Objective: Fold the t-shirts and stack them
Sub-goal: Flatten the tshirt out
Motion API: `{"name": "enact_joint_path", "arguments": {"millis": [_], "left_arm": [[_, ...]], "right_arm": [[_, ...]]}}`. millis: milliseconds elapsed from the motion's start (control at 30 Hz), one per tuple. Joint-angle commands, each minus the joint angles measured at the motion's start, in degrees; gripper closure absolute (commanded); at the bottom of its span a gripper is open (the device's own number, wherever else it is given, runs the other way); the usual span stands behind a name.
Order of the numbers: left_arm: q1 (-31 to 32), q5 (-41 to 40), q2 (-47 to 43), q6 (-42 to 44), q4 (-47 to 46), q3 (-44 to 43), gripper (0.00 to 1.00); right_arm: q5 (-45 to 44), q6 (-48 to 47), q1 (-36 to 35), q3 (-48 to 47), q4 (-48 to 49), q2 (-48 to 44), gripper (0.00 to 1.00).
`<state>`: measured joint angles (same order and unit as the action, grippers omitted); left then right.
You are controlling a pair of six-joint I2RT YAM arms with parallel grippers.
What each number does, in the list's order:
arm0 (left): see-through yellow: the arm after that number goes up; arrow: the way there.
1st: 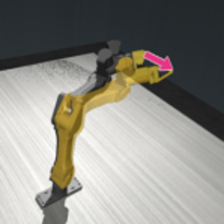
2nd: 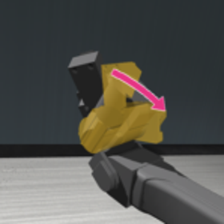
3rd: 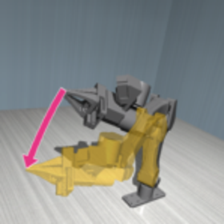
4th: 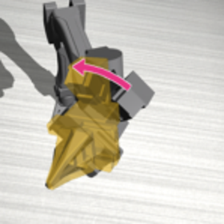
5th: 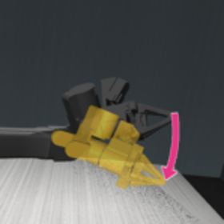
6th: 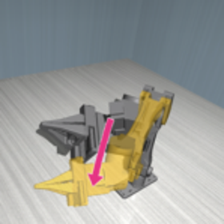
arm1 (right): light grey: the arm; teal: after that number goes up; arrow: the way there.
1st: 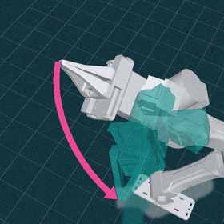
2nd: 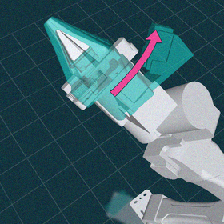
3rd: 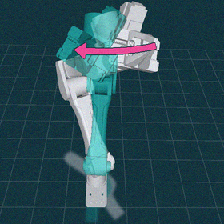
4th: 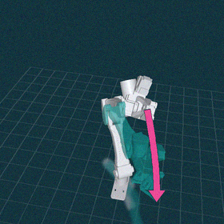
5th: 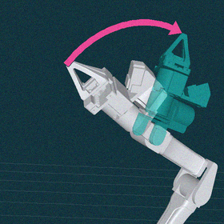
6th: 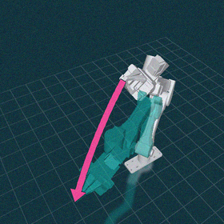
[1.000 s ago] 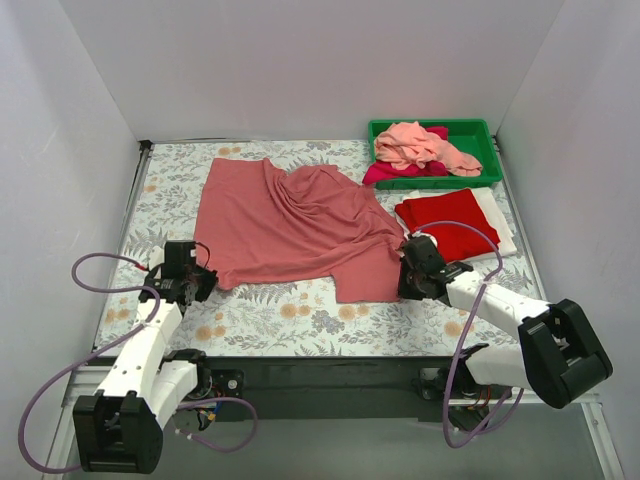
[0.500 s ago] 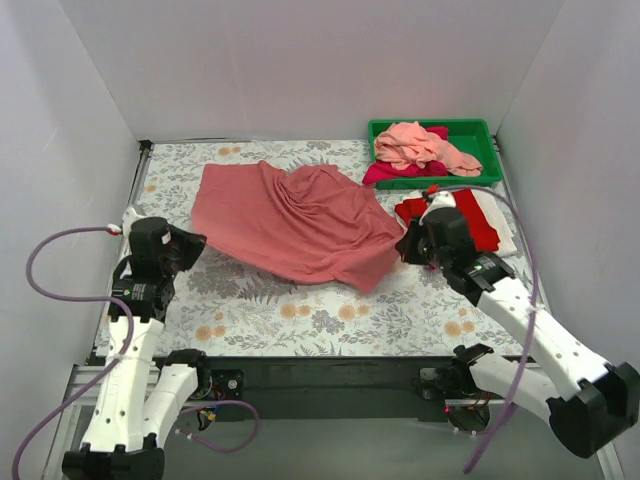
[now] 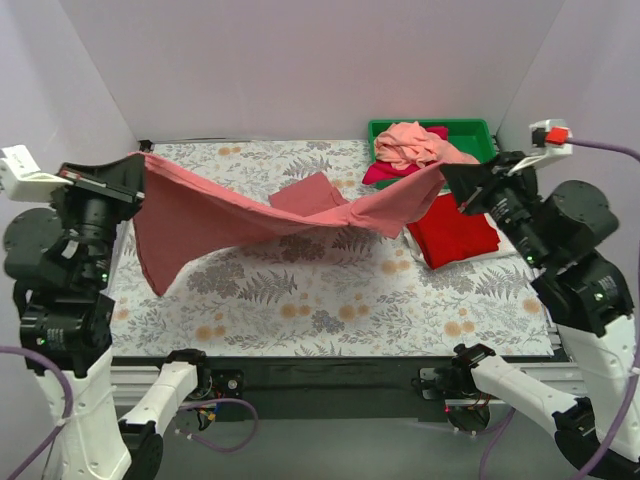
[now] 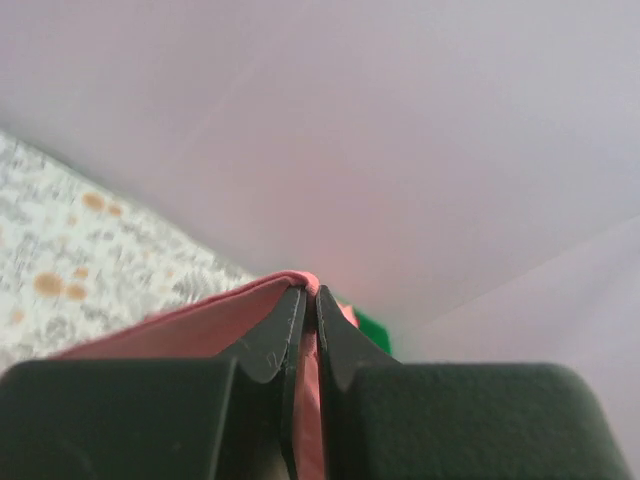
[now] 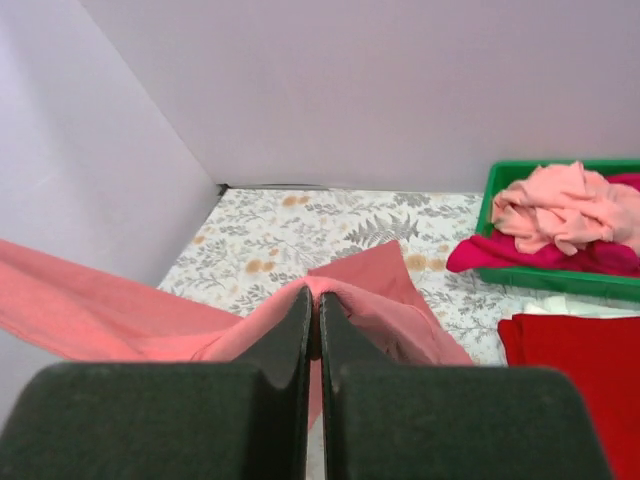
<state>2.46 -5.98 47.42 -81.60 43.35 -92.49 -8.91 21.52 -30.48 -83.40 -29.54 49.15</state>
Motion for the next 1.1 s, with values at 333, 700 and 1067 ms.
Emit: {"name": "enact_joint_path", "arguments": {"millis": [333,700,1067], "left_arm": [[0.09,-5.44,4.18,6.98,2.01,-35.75,1.00],[3.25,-9.74,3.38,9.70,-2.13,-32.94,1.00],[6.77,-32.41,7.15,12.70,-13.02,0.52,1.00]], "right_arm": [[8.47,-3.68,-0.02,-35.67,-3.51,2.89,0.99],[9.17,-4.46,-0.02,-36.23,3.78,5.33,0.99],[-2.24,-8.60,-0.02,-24.91,13.44,20.90,0.99]]}}
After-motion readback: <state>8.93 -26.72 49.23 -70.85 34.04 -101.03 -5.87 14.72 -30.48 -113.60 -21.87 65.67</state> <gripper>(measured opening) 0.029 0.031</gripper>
